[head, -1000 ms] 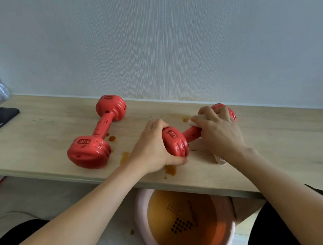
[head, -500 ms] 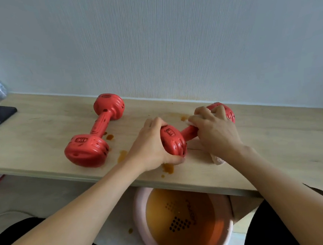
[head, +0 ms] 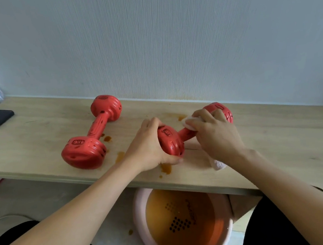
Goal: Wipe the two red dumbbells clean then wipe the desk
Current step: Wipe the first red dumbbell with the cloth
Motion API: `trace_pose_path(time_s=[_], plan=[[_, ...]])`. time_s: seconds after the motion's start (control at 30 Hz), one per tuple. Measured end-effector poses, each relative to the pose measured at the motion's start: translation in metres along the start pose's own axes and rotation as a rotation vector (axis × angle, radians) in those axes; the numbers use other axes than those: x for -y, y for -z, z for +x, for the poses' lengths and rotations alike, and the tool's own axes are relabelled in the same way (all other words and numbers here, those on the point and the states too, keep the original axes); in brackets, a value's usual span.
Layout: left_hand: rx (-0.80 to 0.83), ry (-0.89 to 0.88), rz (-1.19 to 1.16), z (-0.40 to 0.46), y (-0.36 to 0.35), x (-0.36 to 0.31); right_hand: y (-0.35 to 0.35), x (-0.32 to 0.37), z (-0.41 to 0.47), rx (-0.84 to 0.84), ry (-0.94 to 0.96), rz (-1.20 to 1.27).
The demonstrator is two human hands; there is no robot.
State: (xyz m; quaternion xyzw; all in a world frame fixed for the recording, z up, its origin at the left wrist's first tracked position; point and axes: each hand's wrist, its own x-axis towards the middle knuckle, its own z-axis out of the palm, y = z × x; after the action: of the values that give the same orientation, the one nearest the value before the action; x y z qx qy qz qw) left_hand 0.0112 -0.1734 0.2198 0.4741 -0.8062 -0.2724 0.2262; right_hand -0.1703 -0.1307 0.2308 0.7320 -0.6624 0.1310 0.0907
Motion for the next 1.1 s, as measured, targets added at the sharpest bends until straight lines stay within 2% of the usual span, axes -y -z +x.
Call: trace_pose_path(time_s=[0.1, 0.27, 0.37, 0.43, 0.57, 0.63, 0.77, 0.83, 0.93, 1.03, 1.1], plan=[[-0.012, 0.004, 0.012, 0.002, 0.001, 0.000, -0.003, 0.007, -0.013, -0.024, 0.107, 0.048], [0.013, -0.005, 0.023, -0.001, 0.003, -0.002, -0.008, -0.012, 0.003, -0.040, -0.107, -0.063], [0.016, 0.001, 0.032, -0.001, 0.004, -0.004, -0.009, -0.014, 0.005, -0.034, -0.136, -0.078], [0.014, 0.010, 0.046, 0.000, 0.003, -0.005, -0.005, -0.012, 0.005, -0.038, -0.098, 0.017], [-0.004, 0.017, 0.044, 0.000, 0.003, -0.006, -0.005, 0.008, -0.010, -0.021, 0.117, 0.172], [0.003, 0.016, 0.058, -0.001, 0.003, -0.006, -0.008, 0.007, -0.008, -0.054, 0.073, 0.151], [0.013, 0.012, 0.066, -0.003, 0.004, -0.007, -0.013, -0.016, 0.009, -0.043, -0.167, 0.035], [0.016, 0.015, 0.068, -0.004, 0.004, -0.008, -0.014, -0.019, 0.011, -0.049, -0.192, 0.006], [0.007, 0.025, 0.089, -0.003, 0.003, -0.009, -0.010, -0.010, 0.007, -0.045, -0.138, 0.056], [-0.007, 0.026, 0.099, -0.001, 0.001, -0.008, -0.008, 0.008, -0.006, -0.044, 0.082, 0.163], [-0.012, 0.022, 0.096, -0.002, 0.003, -0.008, -0.007, 0.010, -0.008, -0.041, 0.099, 0.180]])
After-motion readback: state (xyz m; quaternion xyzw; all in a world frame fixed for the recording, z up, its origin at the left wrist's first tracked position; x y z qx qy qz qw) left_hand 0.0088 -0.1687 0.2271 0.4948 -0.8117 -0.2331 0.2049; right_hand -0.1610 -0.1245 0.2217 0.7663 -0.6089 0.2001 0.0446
